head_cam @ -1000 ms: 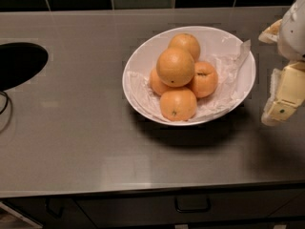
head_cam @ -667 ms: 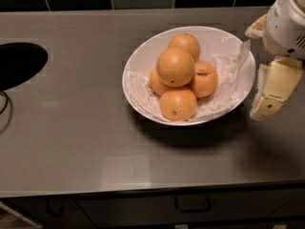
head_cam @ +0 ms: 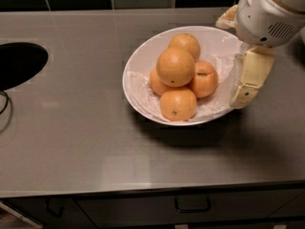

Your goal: Pick orange from white bowl

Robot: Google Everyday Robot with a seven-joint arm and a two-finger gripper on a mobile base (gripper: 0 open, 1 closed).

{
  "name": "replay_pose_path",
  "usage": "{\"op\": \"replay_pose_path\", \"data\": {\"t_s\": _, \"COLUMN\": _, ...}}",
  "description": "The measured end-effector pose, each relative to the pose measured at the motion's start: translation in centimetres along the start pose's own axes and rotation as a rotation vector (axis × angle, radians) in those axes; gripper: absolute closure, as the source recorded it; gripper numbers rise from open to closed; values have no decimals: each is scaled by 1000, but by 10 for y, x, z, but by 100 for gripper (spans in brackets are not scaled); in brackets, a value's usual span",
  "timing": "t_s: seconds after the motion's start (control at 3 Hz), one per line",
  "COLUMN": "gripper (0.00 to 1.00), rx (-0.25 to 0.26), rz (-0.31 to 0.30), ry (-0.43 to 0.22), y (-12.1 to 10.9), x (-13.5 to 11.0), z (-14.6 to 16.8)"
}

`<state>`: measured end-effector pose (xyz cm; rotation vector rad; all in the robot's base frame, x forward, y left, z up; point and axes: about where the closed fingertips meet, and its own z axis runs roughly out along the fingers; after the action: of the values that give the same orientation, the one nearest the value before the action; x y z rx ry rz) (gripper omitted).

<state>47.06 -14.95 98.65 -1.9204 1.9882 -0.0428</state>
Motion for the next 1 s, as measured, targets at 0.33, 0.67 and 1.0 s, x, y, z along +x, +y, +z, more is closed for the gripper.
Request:
{"op": "replay_pose_path", "data": {"t_s": 0.33, "gripper": 0, "rx": -84, "rz": -117, "ry": -133, "y": -5, "x": -15, "z": 9}}
{"op": "replay_pose_path", "data": {"t_s": 0.67, "gripper": 0, "rx": -88, "rz": -155, "ry": -187, "y": -5, "x": -27, "z": 7}}
{"op": "replay_pose_path", "data": {"t_s": 1.0, "gripper": 0, "rx": -88, "rz": -156, "ry": -187, "y": -5, "x": -28, "z": 7}}
